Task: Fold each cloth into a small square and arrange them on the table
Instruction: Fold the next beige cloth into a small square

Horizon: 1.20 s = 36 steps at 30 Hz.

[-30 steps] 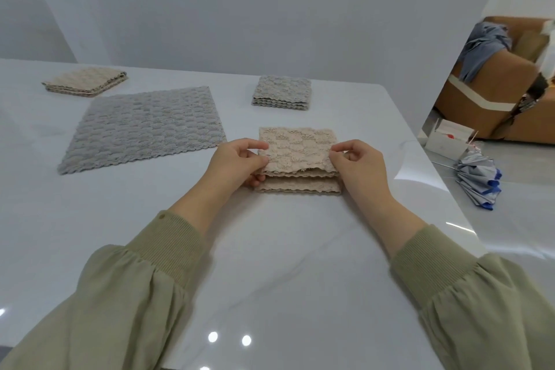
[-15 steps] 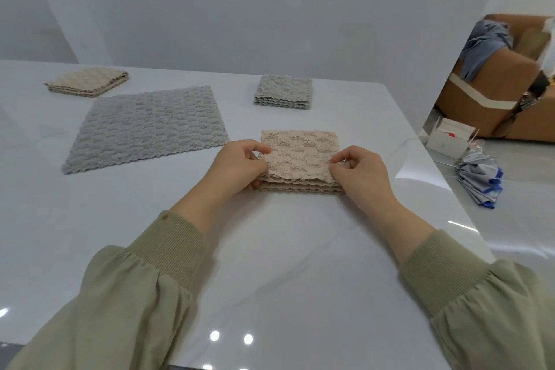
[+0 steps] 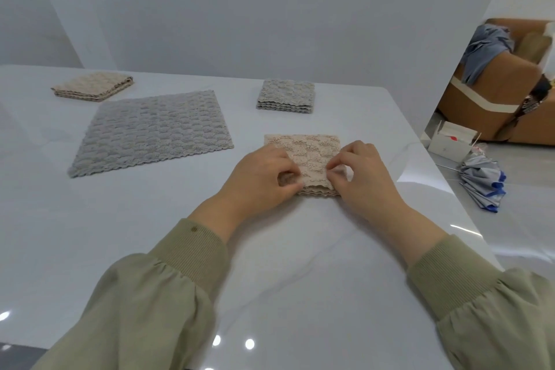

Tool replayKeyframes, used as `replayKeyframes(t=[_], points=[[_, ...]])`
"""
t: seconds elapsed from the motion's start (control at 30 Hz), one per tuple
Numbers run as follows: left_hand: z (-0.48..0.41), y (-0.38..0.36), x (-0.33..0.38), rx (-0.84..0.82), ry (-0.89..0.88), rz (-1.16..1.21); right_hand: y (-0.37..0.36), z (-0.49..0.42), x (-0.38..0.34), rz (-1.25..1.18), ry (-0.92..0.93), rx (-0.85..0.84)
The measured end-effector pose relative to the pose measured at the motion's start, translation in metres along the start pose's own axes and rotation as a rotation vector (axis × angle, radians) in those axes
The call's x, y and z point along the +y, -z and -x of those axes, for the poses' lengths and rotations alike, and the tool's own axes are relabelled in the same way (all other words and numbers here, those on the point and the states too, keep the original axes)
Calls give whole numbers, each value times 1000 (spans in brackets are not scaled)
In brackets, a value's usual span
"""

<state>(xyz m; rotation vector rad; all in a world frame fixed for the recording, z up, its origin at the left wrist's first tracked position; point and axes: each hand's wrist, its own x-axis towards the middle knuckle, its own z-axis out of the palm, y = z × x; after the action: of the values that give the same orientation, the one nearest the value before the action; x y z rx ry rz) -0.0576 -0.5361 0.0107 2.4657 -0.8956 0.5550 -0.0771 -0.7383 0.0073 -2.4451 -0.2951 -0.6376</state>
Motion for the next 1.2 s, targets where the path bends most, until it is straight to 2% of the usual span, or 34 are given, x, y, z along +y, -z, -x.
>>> replayKeyframes(t=[0.17, 0.3, 0.37, 0.43, 0.57, 0.63, 0.77, 0.83, 0.93, 1.03, 1.1, 1.2], points=[[1, 2, 0, -17, 9, 24, 4, 3, -5, 8, 163, -190], [3, 6, -2, -47, 17, 55, 5, 1, -3, 26, 192, -153], [3, 7, -4, -60, 28, 67, 8, -2, 3, 66, 266, -138], [2, 7, -4, -84, 45, 82, 11, -6, 8, 127, 321, -175], [1, 7, -5, -133, 85, 112, 9, -5, 7, 125, 288, -267], [0, 7, -5, -144, 99, 120, 7, -6, 1, 66, 221, -204], [-2, 4, -5, -131, 153, 149, 3, -26, -7, -3, 69, 114], [-2, 2, -4, -71, 230, 235, -4, -38, -11, 27, 4, 126], [-6, 3, -4, 58, 401, 437, -22, -51, -16, 114, -2, -39], [-11, 0, -11, 222, 474, 490, -39, -52, -13, 293, -50, -356], [-14, -3, -17, 339, 406, 330, -45, -50, -8, 341, -106, -459], [-25, -10, -19, 422, 192, -42, -45, -49, -7, 317, -92, -435]])
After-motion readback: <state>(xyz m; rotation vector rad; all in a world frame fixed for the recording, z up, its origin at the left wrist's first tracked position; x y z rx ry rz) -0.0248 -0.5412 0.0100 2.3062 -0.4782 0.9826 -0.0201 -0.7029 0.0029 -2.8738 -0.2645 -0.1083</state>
